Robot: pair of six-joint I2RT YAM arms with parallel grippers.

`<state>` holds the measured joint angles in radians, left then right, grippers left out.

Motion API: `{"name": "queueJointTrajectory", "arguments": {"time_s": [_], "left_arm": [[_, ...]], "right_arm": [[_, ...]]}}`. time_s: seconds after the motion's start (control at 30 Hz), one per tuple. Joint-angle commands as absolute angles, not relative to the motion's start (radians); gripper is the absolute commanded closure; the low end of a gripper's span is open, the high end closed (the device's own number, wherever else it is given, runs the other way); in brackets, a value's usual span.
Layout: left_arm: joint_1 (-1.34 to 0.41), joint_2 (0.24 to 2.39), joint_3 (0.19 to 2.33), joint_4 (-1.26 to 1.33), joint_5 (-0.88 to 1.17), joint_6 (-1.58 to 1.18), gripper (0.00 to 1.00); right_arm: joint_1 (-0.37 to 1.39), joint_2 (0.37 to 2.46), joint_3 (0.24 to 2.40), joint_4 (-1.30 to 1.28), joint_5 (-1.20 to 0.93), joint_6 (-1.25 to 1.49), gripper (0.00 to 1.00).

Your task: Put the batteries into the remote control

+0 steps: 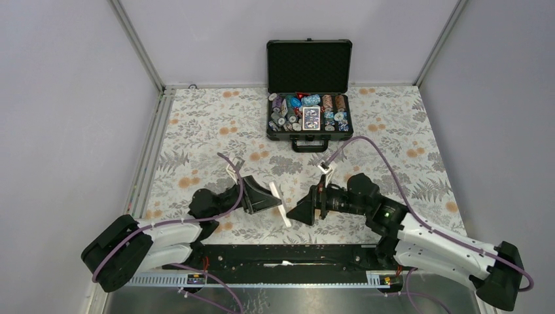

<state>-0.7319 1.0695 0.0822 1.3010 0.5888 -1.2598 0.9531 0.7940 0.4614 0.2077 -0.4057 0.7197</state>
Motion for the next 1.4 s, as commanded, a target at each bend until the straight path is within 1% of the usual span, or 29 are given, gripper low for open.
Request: {"name": "queueJointTrajectory", "arguments": {"time_s": [0.0, 0.13, 0.27, 0.37, 0.5, 0.57, 0.67, 0.73, 0.9, 1.07, 1.13, 1.2, 1.23, 1.27, 1.3, 1.37], "left_arm": [[-0.729, 1.095, 0.156, 1.191, 0.553, -1.194, 1.0], [-0.73, 1.07, 0.245, 0.816, 0.48, -1.082, 1.0], [-0.747, 1.039, 0.403, 0.34, 0.326, -0.94, 1.0], [-0.752, 1.077, 0.496, 0.135, 0.241, -0.902, 1.0], [-0.774, 1.192, 0.62, -0.047, 0.169, -0.864, 1.0], [-0.789, 1.268, 0.68, -0.109, 0.163, -0.85, 1.0], [-0.8, 1.361, 0.73, -0.136, 0.172, -0.855, 1.0], [-0.804, 1.407, 0.754, -0.159, 0.165, -0.855, 0.98], [-0.808, 1.486, 0.801, -0.192, 0.162, -0.845, 0.93], [-0.815, 1.553, 0.823, -0.181, 0.18, -0.851, 0.82], [-0.819, 1.57, 0.827, -0.175, 0.19, -0.852, 0.76], [-0.823, 1.577, 0.831, -0.173, 0.186, -0.853, 0.59], [-0.824, 1.577, 0.831, -0.172, 0.184, -0.852, 0.46], [-0.824, 1.578, 0.833, -0.17, 0.186, -0.848, 0.18], [-0.824, 1.577, 0.833, -0.169, 0.189, -0.844, 0.03], [-0.824, 1.571, 0.831, -0.165, 0.184, -0.839, 0.01]], "right_arm": [[0.948, 0.737, 0.573, -0.105, -0.166, 0.539, 0.02], [0.947, 0.763, 0.638, -0.286, 0.059, 0.482, 0.01], [0.948, 0.834, 0.689, -0.424, 0.252, 0.454, 0.01], [0.948, 0.883, 0.712, -0.472, 0.343, 0.439, 0.0], [0.948, 0.901, 0.713, -0.475, 0.412, 0.439, 0.0], [0.948, 0.912, 0.712, -0.482, 0.44, 0.452, 0.0], [0.948, 0.938, 0.711, -0.483, 0.437, 0.46, 0.0], [0.948, 0.949, 0.71, -0.482, 0.437, 0.465, 0.0], [0.948, 0.966, 0.705, -0.469, 0.433, 0.465, 0.0], [0.948, 1.001, 0.711, -0.455, 0.422, 0.462, 0.0], [0.949, 1.012, 0.715, -0.457, 0.421, 0.46, 0.0], [0.948, 1.016, 0.714, -0.449, 0.416, 0.462, 0.0], [0.948, 1.016, 0.712, -0.444, 0.41, 0.461, 0.0], [0.948, 1.016, 0.71, -0.439, 0.402, 0.462, 0.0], [0.948, 1.015, 0.709, -0.436, 0.396, 0.463, 0.0], [0.948, 1.013, 0.709, -0.432, 0.385, 0.462, 0.0]]}}
